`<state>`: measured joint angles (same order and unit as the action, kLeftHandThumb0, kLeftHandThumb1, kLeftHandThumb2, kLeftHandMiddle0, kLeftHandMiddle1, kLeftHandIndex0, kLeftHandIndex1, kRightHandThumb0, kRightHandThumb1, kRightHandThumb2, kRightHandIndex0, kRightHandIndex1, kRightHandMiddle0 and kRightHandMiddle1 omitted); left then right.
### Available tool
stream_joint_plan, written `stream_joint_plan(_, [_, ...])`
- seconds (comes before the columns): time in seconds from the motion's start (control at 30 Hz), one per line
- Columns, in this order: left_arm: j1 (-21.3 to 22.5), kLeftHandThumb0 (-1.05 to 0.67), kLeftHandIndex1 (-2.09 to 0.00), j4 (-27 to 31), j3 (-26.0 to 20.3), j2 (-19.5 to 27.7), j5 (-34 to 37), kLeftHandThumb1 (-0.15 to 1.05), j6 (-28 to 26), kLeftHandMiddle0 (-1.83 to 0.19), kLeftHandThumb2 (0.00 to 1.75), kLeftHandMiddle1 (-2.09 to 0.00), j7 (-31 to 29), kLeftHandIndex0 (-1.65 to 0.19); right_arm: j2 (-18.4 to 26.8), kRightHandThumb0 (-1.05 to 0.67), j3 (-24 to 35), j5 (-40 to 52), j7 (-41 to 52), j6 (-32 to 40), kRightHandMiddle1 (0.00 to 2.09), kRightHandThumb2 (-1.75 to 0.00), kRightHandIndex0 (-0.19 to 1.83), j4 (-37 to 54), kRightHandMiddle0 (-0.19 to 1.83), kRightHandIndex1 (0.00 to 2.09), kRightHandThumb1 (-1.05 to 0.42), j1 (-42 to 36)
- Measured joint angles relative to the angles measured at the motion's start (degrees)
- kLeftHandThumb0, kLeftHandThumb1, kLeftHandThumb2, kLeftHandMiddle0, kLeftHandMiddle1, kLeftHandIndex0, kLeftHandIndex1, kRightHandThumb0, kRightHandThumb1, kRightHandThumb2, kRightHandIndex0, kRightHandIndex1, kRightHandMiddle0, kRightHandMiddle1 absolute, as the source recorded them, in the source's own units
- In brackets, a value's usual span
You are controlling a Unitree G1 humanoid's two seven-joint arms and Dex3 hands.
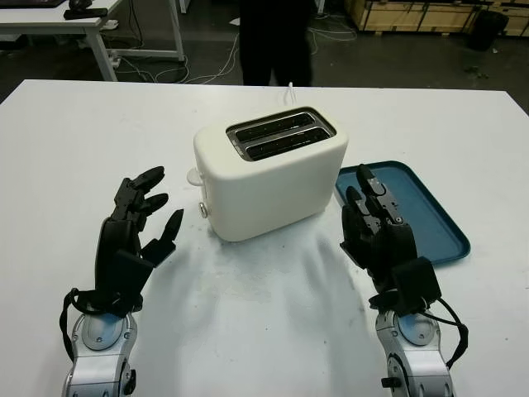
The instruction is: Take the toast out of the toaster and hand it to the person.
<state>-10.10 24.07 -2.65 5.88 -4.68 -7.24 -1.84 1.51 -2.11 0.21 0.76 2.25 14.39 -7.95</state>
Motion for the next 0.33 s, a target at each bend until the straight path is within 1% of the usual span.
stream_joint_plan(0.1, [-0.06, -0.4, -0.59, -0.02, 0.37, -0.22, 1.6, 0.92, -0.04, 0.0, 0.4, -0.91, -1.23, -0.09, -0.01, -0.56, 0.1, 0.03, 0.01, 1.84, 0.0, -0.62, 0.12, 1.51, 0.15, 0.04, -0.92, 0.23])
stream_joint_plan(0.23, [-0.29, -0.41, -0.59, -0.03, 1.78, -0.27, 1.61, 0.92, -1.39, 0.0, 0.39, -0.92, -2.11, -0.11, -0.01, -0.55, 0.14, 0.04, 0.1, 1.98, 0.0, -0.62, 0.13, 2.31, 0.15, 0.04, -0.92, 0.32])
stream_joint_plan(0.33, [-0.55, -0.43, -0.58, -0.04, 2.18, -0.29, 1.6, 0.92, -1.6, 0.0, 0.42, -0.9, -2.12, -0.09, 0.0, -0.54, 0.16, 0.0, 0.1, 1.99, 0.0, -0.62, 0.14, 2.54, 0.16, 0.04, -0.92, 0.31])
